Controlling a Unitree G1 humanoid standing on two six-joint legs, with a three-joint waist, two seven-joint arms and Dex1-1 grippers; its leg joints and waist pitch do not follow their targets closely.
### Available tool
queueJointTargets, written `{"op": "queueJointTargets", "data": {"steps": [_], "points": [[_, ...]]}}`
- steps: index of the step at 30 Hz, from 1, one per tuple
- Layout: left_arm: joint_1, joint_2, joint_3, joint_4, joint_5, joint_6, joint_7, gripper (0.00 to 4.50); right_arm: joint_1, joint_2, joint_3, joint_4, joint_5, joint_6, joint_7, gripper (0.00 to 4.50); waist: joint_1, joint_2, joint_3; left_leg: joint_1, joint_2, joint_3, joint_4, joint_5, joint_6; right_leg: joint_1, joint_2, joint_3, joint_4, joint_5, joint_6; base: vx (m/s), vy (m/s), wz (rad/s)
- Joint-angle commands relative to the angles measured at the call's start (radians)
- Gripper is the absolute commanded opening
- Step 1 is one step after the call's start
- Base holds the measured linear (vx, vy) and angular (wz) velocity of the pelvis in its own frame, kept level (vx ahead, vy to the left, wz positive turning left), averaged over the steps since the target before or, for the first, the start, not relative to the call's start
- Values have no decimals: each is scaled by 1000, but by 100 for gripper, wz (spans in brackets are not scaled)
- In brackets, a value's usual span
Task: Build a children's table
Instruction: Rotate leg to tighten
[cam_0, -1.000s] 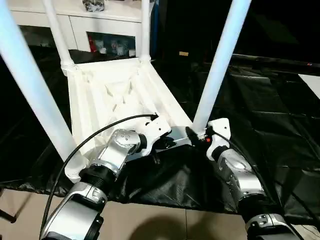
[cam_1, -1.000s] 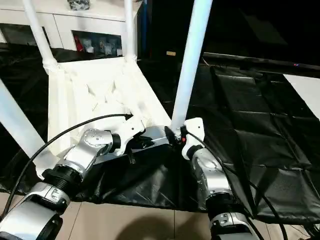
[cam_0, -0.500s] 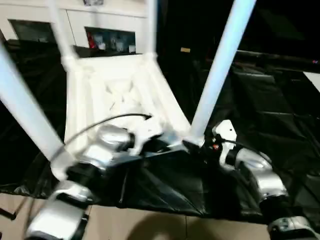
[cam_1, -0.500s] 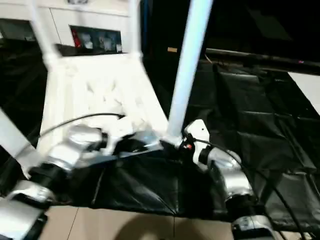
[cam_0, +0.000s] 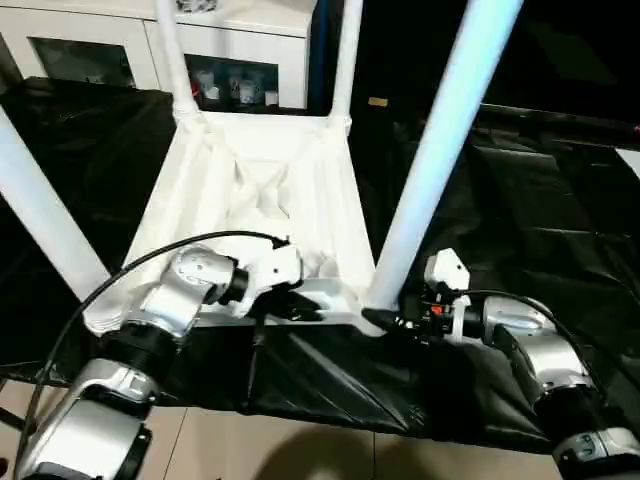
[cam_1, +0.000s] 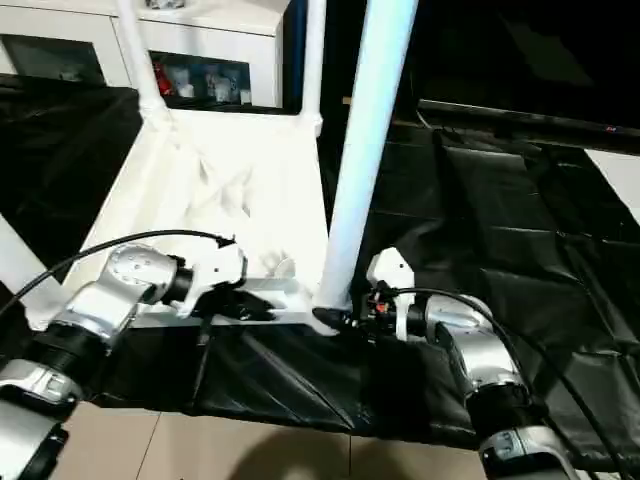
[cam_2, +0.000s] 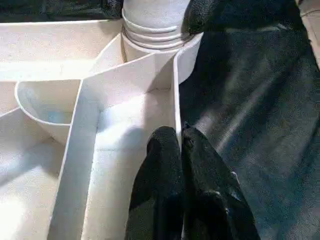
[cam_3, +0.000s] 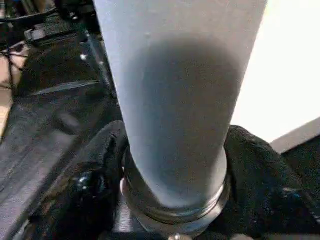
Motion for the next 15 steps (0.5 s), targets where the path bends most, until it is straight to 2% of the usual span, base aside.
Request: {"op": "queueJointTargets", "data": {"steps": [1, 5, 9, 11, 12, 13, 15], "points": [[19, 14, -49, 24, 35, 2, -32, 0, -3, -11, 10, -10, -3, 15, 15, 271, 2, 4, -49, -4, 14, 8, -54, -131, 80, 60, -66, 46, -55, -94, -240, 0, 0, 0], [16, -1, -41, 34, 32, 4, -15, 0, 17, 11, 14, -30, 9, 35, 11, 270, 3, 4, -49, -3, 14, 8, -54, -139, 74, 60, -67, 46, -57, -114, -235, 0, 0, 0], [11, -57, -30, 43, 44, 52, 92, 0, 68, 67, -9, -57, 28, 57, -83, 269, 5, 3, -46, -2, 14, 8, -57, -154, 69, 57, -69, 47, -62, -141, -226, 0, 0, 0], [8, -100, -26, 47, 45, 82, 162, 0, 75, 108, -29, -33, 8, 41, -189, 269, 3, 4, -36, 4, 12, 6, -62, -230, 44, 50, -71, 46, -81, -299, -190, 0, 0, 0], [8, -100, -26, 47, 45, 82, 162, 0, 75, 108, -29, -33, 8, 41, -189, 269, 2, 4, -33, 8, 11, 6, -63, -254, 38, 45, -71, 45, -87, -350, -177, 0, 0, 0], [7, -121, -26, 48, 48, 96, 193, 0, 72, 127, -37, -14, -7, 28, -244, 269, 0, 2, -33, 11, 9, 2, -64, -282, 28, 44, -71, 43, -94, -430, -150, 0, 0, 0], [8, -174, -34, 54, 65, 125, 271, 0, 61, 175, -57, 32, -38, -12, -376, 269, -4, 5, -31, 10, 9, -1, -66, -293, 16, 39, -72, 42, -101, -481, -123, -64, 4, -1]]}}
